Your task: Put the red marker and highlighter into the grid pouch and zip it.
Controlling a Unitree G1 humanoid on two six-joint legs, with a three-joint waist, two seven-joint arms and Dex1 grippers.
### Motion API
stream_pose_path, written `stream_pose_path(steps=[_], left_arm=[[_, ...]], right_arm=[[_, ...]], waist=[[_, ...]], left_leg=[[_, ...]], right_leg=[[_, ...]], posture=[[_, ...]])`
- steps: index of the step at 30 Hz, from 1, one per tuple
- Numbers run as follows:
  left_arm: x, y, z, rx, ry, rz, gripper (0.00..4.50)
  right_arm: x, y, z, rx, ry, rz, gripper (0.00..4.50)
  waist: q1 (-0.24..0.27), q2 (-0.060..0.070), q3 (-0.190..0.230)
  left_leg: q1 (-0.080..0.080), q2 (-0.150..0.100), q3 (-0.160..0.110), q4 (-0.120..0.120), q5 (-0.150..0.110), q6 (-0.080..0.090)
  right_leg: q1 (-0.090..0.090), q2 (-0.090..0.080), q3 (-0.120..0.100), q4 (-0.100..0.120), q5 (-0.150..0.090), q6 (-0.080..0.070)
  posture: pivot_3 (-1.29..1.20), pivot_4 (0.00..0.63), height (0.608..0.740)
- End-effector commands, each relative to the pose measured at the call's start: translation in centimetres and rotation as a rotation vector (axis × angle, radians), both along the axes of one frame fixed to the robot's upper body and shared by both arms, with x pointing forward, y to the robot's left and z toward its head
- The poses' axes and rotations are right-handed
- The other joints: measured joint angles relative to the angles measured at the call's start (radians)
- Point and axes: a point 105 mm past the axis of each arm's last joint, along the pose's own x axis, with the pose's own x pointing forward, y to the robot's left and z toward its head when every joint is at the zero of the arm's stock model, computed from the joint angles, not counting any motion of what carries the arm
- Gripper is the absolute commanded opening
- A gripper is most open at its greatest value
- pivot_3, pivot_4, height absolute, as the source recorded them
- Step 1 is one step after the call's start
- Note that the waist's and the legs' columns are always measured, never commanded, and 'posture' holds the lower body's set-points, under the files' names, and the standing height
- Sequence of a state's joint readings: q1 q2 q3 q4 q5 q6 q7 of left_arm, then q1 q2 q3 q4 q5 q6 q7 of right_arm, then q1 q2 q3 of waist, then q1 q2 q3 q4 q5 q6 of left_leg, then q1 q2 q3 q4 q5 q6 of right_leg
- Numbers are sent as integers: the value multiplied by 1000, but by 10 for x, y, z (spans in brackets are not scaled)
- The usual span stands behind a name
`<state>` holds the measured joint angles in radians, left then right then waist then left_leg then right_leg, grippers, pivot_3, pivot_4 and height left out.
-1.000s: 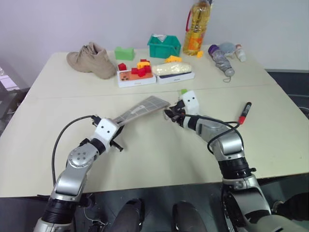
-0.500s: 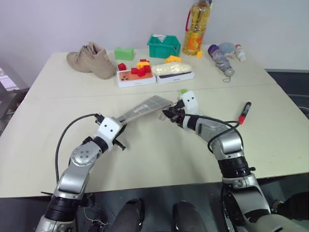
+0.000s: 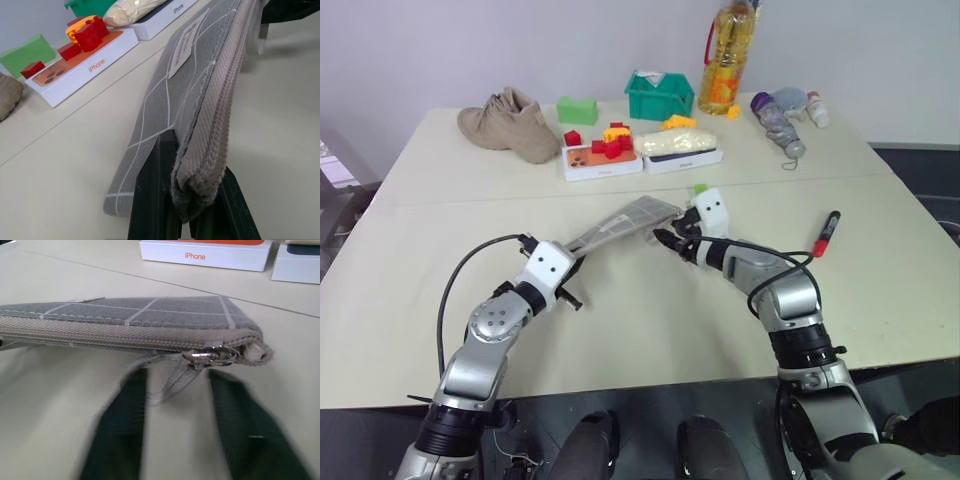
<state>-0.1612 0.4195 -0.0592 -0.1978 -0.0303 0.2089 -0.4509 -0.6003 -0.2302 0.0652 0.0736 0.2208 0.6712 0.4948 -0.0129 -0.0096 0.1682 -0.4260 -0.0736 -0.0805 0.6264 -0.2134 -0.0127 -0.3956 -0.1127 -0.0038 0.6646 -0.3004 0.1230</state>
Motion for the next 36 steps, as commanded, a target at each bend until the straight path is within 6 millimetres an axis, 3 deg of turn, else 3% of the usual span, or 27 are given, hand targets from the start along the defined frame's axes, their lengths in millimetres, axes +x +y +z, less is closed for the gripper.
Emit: stream_pose_path(steps=[1,8,22,30,33,36], left_arm=[[0,-1,10,-2,-47,1,0],[1,-2,7,-1,-41,3,0],[2,-22,1,-19,-30,-14,0],[4,-21,4,-48,-39,16,0],[5,-19,5,-44,-46,29,0],[7,-8,9,-27,-69,68,0]], right_arm=[[-2,6,17,36,-59,32,54],[-16,22,25,-14,-109,143,54],[-96,103,35,-116,-193,650,54],[-97,103,35,-126,-164,684,54],[-92,93,36,-133,-165,659,951],[-72,62,39,-181,-184,532,2479]], waist=[[0,0,0],[0,0,0],[1,0,0],[2,0,0],[1,0,0],[4,0,0]], left_leg=[[0,0,0,0,0,0],[0,0,0,0,0,0],[0,0,0,0,0,0],[0,0,-1,0,0,0],[0,0,-1,0,0,0],[0,0,-1,0,0,0]], right_leg=[[0,0,0,0,0,0],[0,0,0,0,0,0],[0,0,0,0,0,0],[0,0,0,0,0,0],[0,0,0,0,0,0],[0,0,0,0,0,0]], posture=[[0,150,739],[0,150,739],[0,150,739],[0,150,739],[0,150,739],[0,150,739]])
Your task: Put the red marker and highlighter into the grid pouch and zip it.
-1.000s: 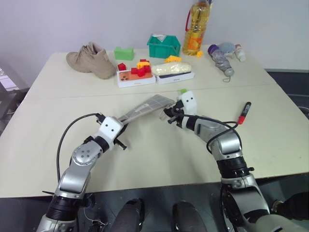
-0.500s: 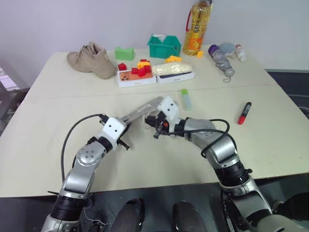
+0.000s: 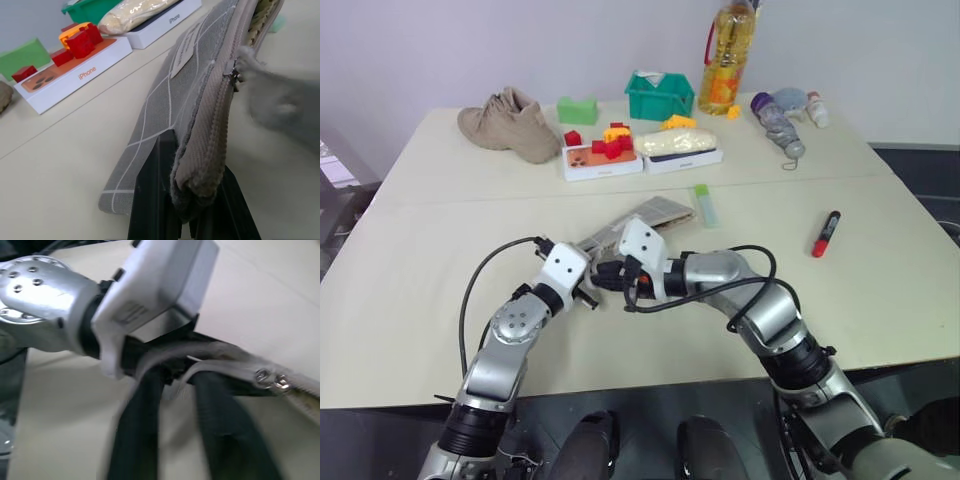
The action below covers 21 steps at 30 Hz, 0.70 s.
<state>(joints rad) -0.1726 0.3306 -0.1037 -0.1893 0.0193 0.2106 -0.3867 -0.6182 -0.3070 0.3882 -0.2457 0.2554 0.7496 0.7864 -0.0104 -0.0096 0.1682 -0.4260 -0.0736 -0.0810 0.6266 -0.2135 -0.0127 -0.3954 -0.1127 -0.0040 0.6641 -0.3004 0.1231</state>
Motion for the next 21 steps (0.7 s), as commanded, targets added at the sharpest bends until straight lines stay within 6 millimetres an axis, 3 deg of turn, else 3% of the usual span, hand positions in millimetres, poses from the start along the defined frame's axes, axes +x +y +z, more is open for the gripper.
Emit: stream_pose_path(steps=[1,2,8,9,11,12,16,20,21], left_arm=[[6,17,13,23,-61,69,0],[7,23,15,36,-70,90,0],[17,49,17,84,-104,200,0],[17,49,16,88,-103,202,0],[18,49,15,89,-104,201,0],[18,47,14,88,-104,200,0],[19,42,12,82,-102,193,0],[19,37,10,75,-96,186,0],[19,36,10,73,-96,185,0]], right_arm=[[21,-35,21,8,-104,-133,3020],[27,-47,21,0,-107,-178,3485],[86,-122,13,8,-37,-595,3485],[96,-133,12,28,-25,-671,3754],[110,-144,10,52,-20,-768,4363],[117,-152,7,45,-33,-832,4442],[139,-170,-6,23,-51,-1003,4442],[149,-170,-21,72,39,-1057,4442],[150,-170,-24,85,59,-1064,4211]], waist=[[2,0,0],[3,0,0],[-1,0,0],[-2,0,0],[-1,0,0],[-2,0,0],[-3,0,0],[-3,0,0],[-3,0,0]], left_leg=[[0,0,0,0,0,0],[0,0,0,0,0,0],[0,0,0,-1,0,0],[0,0,0,-1,0,0],[0,0,1,-1,0,0],[0,0,1,-1,0,0],[0,0,1,-1,0,0],[0,0,2,-1,0,0],[0,0,2,-1,0,0]], right_leg=[[0,0,0,0,0,0],[0,0,0,-1,0,0],[0,0,0,0,0,0],[0,0,0,0,0,0],[0,0,0,0,0,0],[0,0,0,0,0,0],[-1,0,0,0,0,0],[-1,0,0,0,0,0],[0,0,0,0,0,0]], posture=[[0,150,739],[0,150,739],[0,150,739],[0,150,739],[0,150,739],[0,150,739],[0,150,739],[0,150,739],[0,150,739]])
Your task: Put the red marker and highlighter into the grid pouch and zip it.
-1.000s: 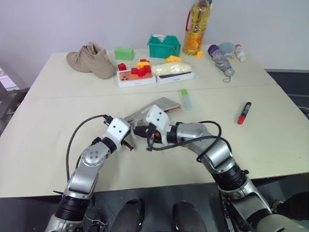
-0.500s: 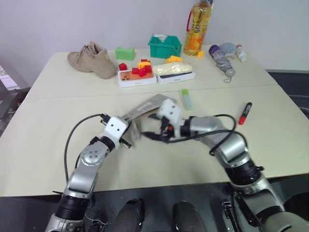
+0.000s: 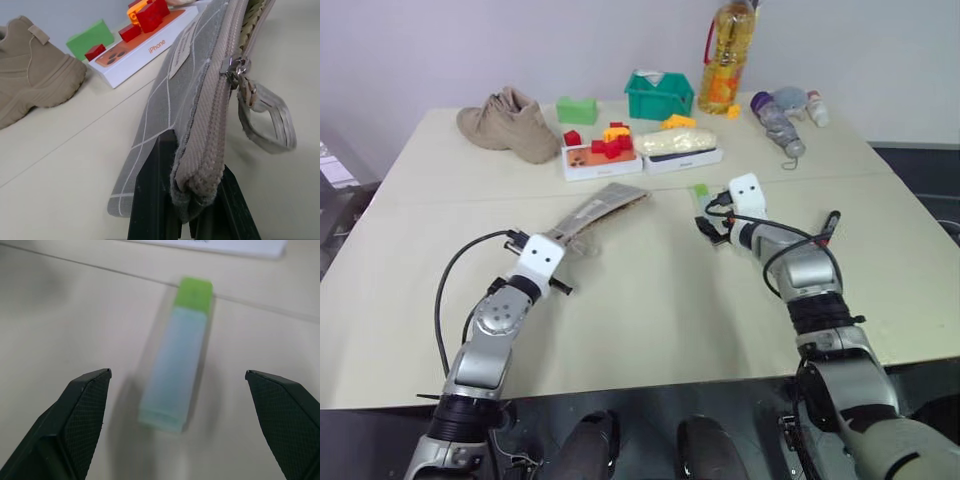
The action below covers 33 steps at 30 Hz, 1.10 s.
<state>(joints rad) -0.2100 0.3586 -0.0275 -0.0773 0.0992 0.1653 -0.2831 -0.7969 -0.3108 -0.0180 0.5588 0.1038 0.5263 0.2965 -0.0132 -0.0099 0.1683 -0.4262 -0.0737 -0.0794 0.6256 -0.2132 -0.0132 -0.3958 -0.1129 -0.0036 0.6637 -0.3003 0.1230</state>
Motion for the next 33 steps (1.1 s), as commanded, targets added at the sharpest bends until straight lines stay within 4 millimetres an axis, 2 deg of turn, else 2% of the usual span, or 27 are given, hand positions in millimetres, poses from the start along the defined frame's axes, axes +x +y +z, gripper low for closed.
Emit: stream_pose_path(steps=[1,3,7,12,17,22,26,33], left_arm=[[0,-7,9,-3,-43,-19,0],[0,-7,9,-5,-42,-16,0],[0,-5,8,-17,-38,-1,0],[1,-3,12,-66,-41,11,0],[2,-3,17,-108,-49,7,0],[3,-9,19,-111,-54,-29,0],[4,-13,19,-107,-52,-47,0],[2,-18,19,-102,-54,-69,0]], right_arm=[[9,1,10,77,-37,-31,3894],[10,2,10,92,-39,-30,3029],[9,3,16,61,-75,-6,897],[-5,14,40,-31,-168,147,882],[-47,30,68,-30,-236,406,882],[-78,43,74,-42,-209,545,882],[-85,56,72,-28,-189,580,882],[-82,67,66,-12,-160,584,882]], waist=[[0,0,0],[0,0,0],[-2,0,0],[0,0,0],[2,0,0],[2,0,0],[1,0,0],[3,0,0]], left_leg=[[0,0,0,0,0,0],[0,0,0,0,0,0],[0,0,0,0,0,0],[0,0,0,0,0,0],[-1,0,0,0,0,0],[-1,0,-1,1,0,0],[-1,0,-1,1,0,0],[-1,0,-1,1,0,0]], right_leg=[[0,0,0,0,0,0],[0,0,0,0,0,0],[0,0,0,0,0,0],[0,0,0,0,0,0],[0,0,0,0,0,0],[0,0,0,0,0,0],[0,0,0,0,0,0],[0,0,0,0,0,0]], posture=[[0,150,739],[0,150,739],[0,150,739],[0,150,739],[0,150,739],[0,150,739],[0,150,739],[0,150,739]])
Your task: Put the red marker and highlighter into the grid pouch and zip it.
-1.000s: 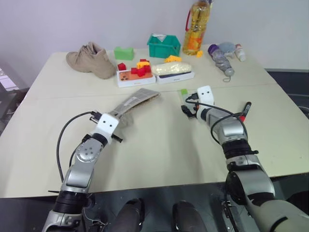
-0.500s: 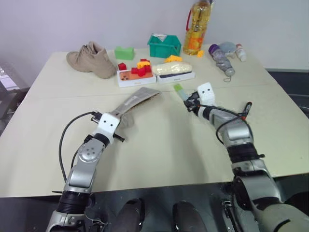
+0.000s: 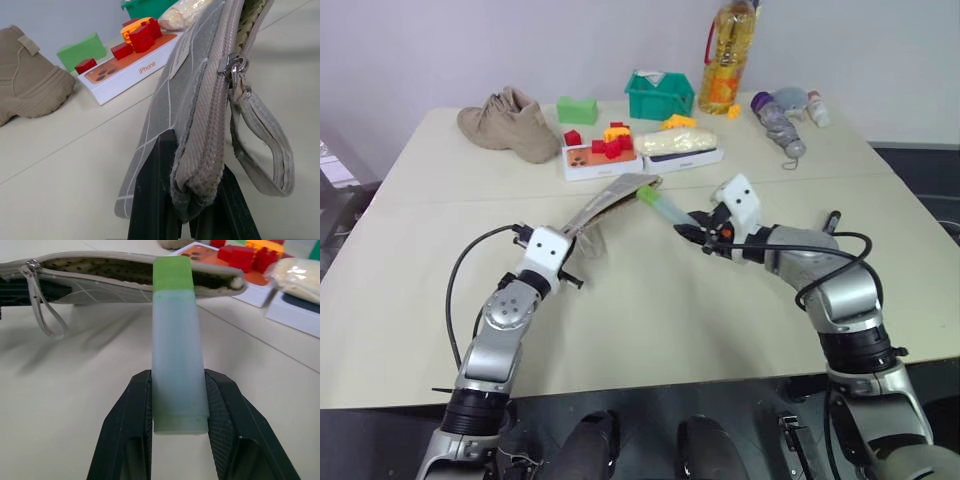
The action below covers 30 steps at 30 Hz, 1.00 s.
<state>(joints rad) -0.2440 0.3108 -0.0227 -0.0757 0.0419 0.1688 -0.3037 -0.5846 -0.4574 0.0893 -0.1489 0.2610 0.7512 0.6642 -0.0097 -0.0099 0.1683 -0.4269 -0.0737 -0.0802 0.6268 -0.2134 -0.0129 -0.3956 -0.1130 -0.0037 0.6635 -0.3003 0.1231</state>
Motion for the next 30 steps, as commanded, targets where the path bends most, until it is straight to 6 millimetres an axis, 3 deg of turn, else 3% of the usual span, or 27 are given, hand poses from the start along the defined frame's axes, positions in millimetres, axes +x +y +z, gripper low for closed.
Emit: stream_pose_path(steps=[1,9,14,22,27,30], left_arm=[[-2,-4,10,-2,-43,-21,0],[-8,-11,8,68,-58,-70,0],[-14,-20,8,145,-90,-148,0],[-38,-50,-3,332,-132,-420,0],[-40,-49,-10,359,-118,-432,0],[-37,-44,-11,352,-106,-396,0]], right_arm=[[0,7,13,12,-42,21,882],[2,8,10,-28,-35,26,882],[-2,7,6,-143,-54,58,882],[-25,22,-8,-357,-88,256,882],[-34,28,-6,-351,-87,320,882],[-33,22,-3,-348,-86,304,2398]], waist=[[0,0,0],[-1,0,0],[0,0,0],[-1,0,0],[-1,0,0],[0,0,0]], left_leg=[[0,0,0,0,0,0],[0,0,0,0,0,0],[0,0,0,0,0,0],[0,0,0,-1,0,0],[0,0,0,-1,0,0],[0,0,0,0,0,0]], right_leg=[[0,0,0,0,0,0],[0,0,0,0,0,0],[0,0,0,0,0,0],[0,0,0,-1,0,0],[0,0,0,-1,0,0],[0,-1,0,-1,0,0]], posture=[[0,150,739],[0,150,739],[0,150,739],[0,150,739],[0,150,739],[0,150,739]])
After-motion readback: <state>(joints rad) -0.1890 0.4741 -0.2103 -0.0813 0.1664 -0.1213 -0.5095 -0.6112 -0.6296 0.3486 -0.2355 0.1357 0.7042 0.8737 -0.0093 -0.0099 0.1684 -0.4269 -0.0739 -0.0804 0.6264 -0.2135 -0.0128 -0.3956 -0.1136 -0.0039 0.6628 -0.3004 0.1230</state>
